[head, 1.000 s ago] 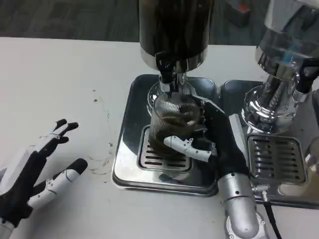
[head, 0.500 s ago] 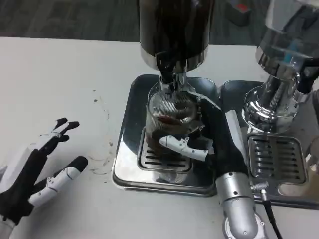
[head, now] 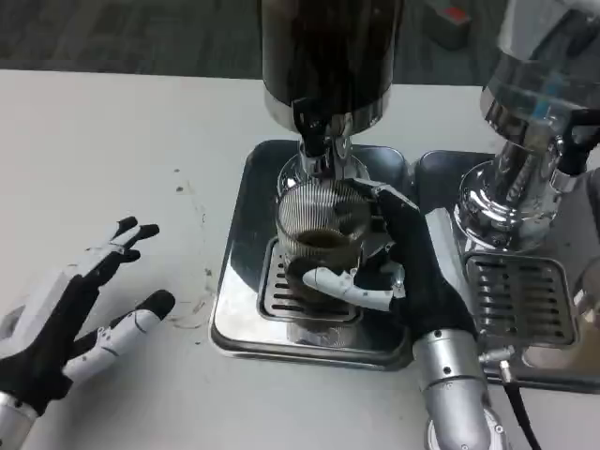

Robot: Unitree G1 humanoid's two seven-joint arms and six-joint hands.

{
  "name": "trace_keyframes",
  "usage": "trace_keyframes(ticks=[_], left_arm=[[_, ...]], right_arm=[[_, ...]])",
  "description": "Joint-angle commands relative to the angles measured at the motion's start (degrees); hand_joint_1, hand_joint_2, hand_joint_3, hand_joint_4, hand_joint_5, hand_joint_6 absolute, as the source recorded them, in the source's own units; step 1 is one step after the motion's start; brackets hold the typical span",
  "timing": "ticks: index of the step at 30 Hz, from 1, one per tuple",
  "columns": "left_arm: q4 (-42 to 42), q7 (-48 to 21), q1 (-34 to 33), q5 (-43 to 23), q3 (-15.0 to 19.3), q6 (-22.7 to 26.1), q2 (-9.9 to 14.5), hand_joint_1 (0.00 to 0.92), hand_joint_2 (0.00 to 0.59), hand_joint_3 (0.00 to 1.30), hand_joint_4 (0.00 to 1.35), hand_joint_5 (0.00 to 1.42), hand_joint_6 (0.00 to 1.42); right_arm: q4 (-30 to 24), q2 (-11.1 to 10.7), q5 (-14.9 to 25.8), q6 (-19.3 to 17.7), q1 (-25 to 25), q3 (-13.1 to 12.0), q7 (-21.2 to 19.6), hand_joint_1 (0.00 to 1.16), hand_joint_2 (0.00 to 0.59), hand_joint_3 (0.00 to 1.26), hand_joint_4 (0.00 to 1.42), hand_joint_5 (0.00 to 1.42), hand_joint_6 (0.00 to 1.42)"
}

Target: Grasp the cup under the faucet to collect the drink, then remove the cup.

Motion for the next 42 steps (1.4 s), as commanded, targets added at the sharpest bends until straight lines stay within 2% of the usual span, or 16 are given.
trace_keyframes(ticks=[1,6,12,16,20,29,34,42], left_arm=[[0.73,-0.31,-0.44,0.37,-0.41,-0.73,0.00,0.000,0.172,0.16,0.03,0.19,0.06],[0.18,0.58,-0.16,1.23,-0.64,-0.79,0.28,0.000,0.173,0.16,0.03,0.19,0.06],[-0.94,0.73,0.57,1.54,-0.42,-0.26,0.56,0.000,0.173,0.16,0.02,0.19,0.06],[-1.74,0.90,0.87,2.25,-0.40,0.38,0.98,0.000,0.172,0.14,0.00,0.17,0.05],[-3.06,0.94,1.31,3.43,-0.33,1.25,1.37,0.000,0.172,0.09,0.00,0.13,0.02],[-13.52,5.49,6.27,10.98,0.26,5.20,4.65,0.000,0.155,0.00,0.00,0.03,0.00],[-17.50,11.37,9.35,14.98,1.37,6.05,6.44,0.000,0.152,0.00,0.00,0.03,0.00],[-21.56,11.85,13.45,17.39,1.44,8.55,8.76,0.000,0.141,0.00,0.00,0.00,0.00]], right_arm=[[-2.83,0.62,0.04,0.70,-0.01,0.42,0.94,1.11,0.232,0.41,0.56,0.74,0.98],[-5.30,0.38,-0.08,1.63,1.31,0.58,1.97,1.10,0.232,0.41,0.56,0.74,0.99],[-10.19,-0.25,0.52,2.01,5.23,0.50,3.53,1.10,0.232,0.42,0.56,0.75,0.99],[-12.83,-0.46,-0.92,1.22,7.38,0.61,2.37,1.10,0.232,0.43,0.56,0.75,0.99],[-14.17,-0.54,-0.33,1.48,8.70,0.38,3.00,1.10,0.232,0.43,0.56,0.76,1.01],[-18.74,-1.15,0.07,1.47,11.87,0.93,4.61,1.10,0.232,0.43,0.57,0.76,1.02],[-22.09,-1.81,-0.17,1.02,14.58,1.45,5.52,1.10,0.235,0.44,0.57,0.76,1.02],[-26.04,-3.14,0.47,0.53,17.82,2.23,8.04,1.09,0.241,0.45,0.57,0.77,1.02]])
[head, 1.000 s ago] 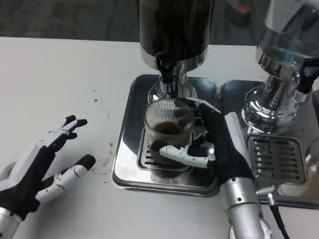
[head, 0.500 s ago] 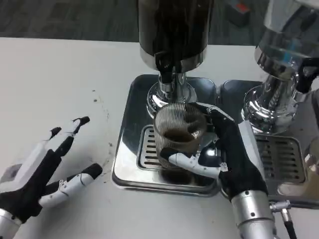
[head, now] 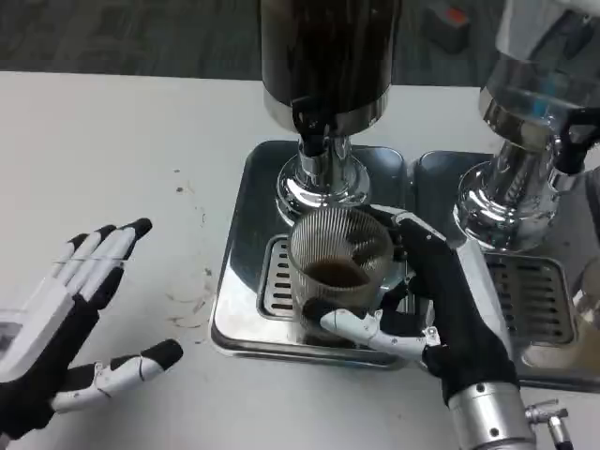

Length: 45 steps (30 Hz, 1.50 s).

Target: Grasp the cup under the faucet to collect the drink, then remove the cup.

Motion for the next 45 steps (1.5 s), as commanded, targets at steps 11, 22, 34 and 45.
trace_keyframes(ticks=[11,22,34,45], left_arm=[[-5.74,3.13,7.53,4.25,0.21,1.93,2.99,0.000,0.092,0.00,0.00,0.00,0.00],[-15.27,11.96,16.62,9.85,1.63,6.54,1.71,0.000,0.060,0.00,0.00,0.00,0.00],[-16.82,13.97,19.70,8.75,1.15,9.89,0.20,0.000,0.062,0.00,0.00,0.00,0.00],[-15.11,12.64,18.02,7.22,0.55,9.50,0.23,0.000,0.060,0.00,0.00,0.00,0.00]], right_arm=[[-9.47,-2.77,1.64,-1.45,3.57,1.29,6.32,1.08,0.241,0.45,0.57,0.77,1.02],[-12.59,-3.82,1.99,-1.97,7.08,3.37,8.38,1.08,0.241,0.45,0.58,0.77,1.03],[-14.01,-4.14,0.81,-1.74,7.75,4.36,8.04,1.08,0.241,0.45,0.59,0.77,1.03],[-14.09,-3.62,-0.17,-1.35,7.84,5.17,7.36,1.08,0.241,0.45,0.59,0.77,1.03]])
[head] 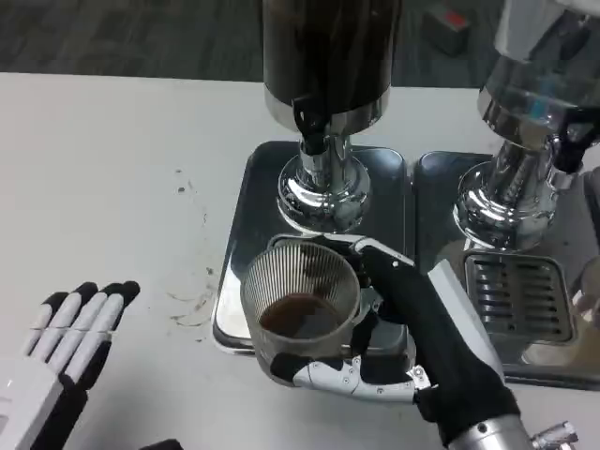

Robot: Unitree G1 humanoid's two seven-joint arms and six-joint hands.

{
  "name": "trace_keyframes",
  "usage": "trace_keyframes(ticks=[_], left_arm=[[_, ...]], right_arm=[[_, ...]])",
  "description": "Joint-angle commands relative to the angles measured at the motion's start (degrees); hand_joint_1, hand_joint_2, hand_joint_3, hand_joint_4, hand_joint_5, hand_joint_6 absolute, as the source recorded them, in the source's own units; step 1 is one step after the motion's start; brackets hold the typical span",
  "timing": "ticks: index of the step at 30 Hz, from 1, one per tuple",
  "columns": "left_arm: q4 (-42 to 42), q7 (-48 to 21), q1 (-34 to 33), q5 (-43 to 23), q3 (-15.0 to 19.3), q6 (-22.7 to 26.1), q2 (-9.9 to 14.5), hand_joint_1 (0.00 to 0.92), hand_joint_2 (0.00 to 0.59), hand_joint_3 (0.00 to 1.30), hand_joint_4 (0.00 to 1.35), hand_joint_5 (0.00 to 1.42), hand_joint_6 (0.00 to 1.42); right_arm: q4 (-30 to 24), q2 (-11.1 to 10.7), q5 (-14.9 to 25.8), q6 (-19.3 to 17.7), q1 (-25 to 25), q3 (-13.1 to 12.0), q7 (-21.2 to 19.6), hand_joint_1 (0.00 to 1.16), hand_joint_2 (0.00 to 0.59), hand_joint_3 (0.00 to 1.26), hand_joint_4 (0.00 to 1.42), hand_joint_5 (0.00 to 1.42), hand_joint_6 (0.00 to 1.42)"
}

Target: Grasp the cup under the faucet to collect the drink, then remove the cup.

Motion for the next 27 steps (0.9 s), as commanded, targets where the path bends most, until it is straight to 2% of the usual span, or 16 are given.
trace_keyframes(ticks=[1,17,27], left_arm=[[1.27,-1.12,-1.20,-1.52,-0.04,-0.11,-0.22,0.000,0.059,0.00,0.00,0.00,0.00],[1.65,-1.36,-1.43,-2.71,-0.27,0.17,-0.76,0.000,0.065,0.00,0.00,0.00,0.00],[1.88,-1.64,-2.26,-2.60,-0.55,-0.21,-0.93,0.000,0.063,0.00,0.00,0.00,0.00]], right_arm=[[-1.27,1.17,-0.08,-1.36,-0.23,0.69,-1.29,1.08,0.241,0.45,0.59,0.77,1.03],[-0.98,1.43,-0.92,-1.42,-0.67,0.83,-1.46,1.08,0.241,0.45,0.59,0.77,1.02],[-1.27,2.42,-1.57,-0.31,-0.26,0.81,-1.88,1.08,0.241,0.45,0.59,0.78,1.03]])
